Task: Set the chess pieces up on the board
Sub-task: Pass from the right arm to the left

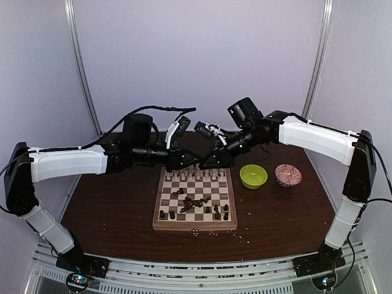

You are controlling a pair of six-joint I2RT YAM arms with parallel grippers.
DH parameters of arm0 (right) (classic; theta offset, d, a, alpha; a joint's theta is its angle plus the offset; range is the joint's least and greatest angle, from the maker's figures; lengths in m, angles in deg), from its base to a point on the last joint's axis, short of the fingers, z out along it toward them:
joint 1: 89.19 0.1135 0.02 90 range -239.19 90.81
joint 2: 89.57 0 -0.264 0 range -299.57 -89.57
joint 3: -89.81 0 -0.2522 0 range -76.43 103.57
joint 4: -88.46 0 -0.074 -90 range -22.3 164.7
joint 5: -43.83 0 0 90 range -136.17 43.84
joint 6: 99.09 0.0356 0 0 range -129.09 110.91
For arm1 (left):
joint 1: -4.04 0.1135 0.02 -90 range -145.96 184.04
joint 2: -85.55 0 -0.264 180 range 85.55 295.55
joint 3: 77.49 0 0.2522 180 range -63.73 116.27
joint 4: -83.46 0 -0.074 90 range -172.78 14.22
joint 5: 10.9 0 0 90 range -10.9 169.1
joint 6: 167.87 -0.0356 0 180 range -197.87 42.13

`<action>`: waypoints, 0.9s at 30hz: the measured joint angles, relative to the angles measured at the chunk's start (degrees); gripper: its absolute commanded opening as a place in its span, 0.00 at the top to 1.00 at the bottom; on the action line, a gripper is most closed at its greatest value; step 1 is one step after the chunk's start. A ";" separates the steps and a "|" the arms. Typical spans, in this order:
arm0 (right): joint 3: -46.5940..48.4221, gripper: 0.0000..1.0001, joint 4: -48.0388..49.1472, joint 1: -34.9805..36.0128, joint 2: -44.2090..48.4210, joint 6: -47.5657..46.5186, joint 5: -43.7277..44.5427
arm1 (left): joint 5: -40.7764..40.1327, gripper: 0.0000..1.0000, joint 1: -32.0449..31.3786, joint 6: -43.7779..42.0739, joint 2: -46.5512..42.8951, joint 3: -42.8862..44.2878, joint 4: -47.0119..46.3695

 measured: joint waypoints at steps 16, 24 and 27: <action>-0.37 0.82 0.13 -0.22 -0.09 0.17 -0.09 | -0.02 0.89 0.00 0.44 0.00 0.04 1.86; -0.37 0.63 -0.09 -0.50 -0.31 -0.17 -0.13 | -1.38 0.92 0.37 -1.11 0.00 0.96 6.67; -0.39 0.59 -0.96 -1.01 -0.20 -1.62 -0.22 | -2.84 0.92 0.50 -3.48 0.00 2.25 12.02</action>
